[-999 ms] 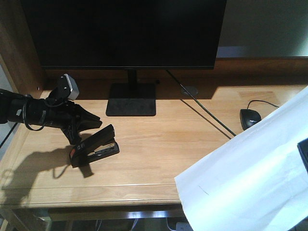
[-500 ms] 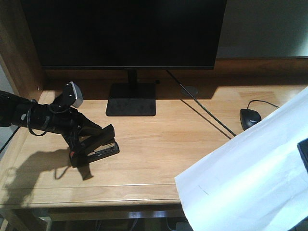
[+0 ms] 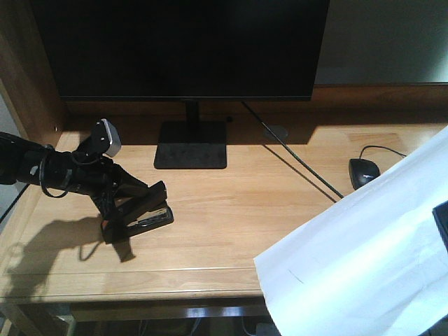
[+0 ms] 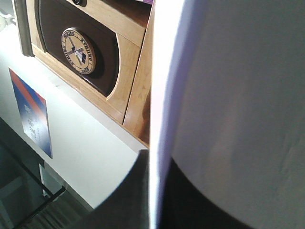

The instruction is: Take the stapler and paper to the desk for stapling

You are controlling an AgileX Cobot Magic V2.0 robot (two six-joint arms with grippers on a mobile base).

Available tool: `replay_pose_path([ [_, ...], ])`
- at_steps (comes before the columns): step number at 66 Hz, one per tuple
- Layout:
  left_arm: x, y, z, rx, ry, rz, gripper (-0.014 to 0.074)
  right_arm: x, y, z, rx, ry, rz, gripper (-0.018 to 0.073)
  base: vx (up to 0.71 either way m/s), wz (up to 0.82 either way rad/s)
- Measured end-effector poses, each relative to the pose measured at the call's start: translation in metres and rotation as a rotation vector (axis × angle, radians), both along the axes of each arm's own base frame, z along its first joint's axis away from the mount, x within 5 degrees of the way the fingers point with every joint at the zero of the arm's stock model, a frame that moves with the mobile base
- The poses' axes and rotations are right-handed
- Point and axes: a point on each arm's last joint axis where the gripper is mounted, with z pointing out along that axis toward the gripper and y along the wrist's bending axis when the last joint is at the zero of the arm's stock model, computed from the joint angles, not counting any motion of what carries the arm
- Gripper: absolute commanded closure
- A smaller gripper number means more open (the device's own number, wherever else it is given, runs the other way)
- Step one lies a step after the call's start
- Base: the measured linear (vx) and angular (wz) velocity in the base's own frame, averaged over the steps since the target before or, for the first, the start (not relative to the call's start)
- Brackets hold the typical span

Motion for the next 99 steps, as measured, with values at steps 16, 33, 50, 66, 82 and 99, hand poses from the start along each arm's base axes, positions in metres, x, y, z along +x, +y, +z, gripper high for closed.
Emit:
replay_pose_path([
  [16, 0.000, 0.000, 0.000, 0.000, 0.000, 0.000, 0.0603, 0.000, 0.000, 0.000, 0.000, 0.000, 0.000, 0.0564, 0.00, 0.00],
  [33, 0.000, 0.000, 0.000, 0.001, 0.000, -0.001, 0.0603, 0.000, 0.000, 0.000, 0.000, 0.000, 0.000, 0.0564, 0.00, 0.00],
  [50, 0.000, 0.000, 0.000, 0.001, 0.000, -0.001, 0.0603, -0.001, 0.000, 0.001, 0.007, -0.017, 0.004, 0.0564, 0.00, 0.00],
  [66, 0.000, 0.000, 0.000, 0.001, 0.000, -0.001, 0.0603, -0.001, -0.001, 0.002, 0.013, -0.015, 0.000, 0.0564, 0.00, 0.00],
  [82, 0.000, 0.000, 0.000, 0.001, 0.000, -0.001, 0.0603, -0.003, 0.024, 0.013, -0.332, -0.128, 0.141, 0.0564, 0.00, 0.00],
  [99, 0.000, 0.000, 0.000, 0.001, 0.000, -0.001, 0.0603, 0.010, 0.037, 0.037, -0.547, -0.141, 0.209, 0.0564, 0.00, 0.00],
])
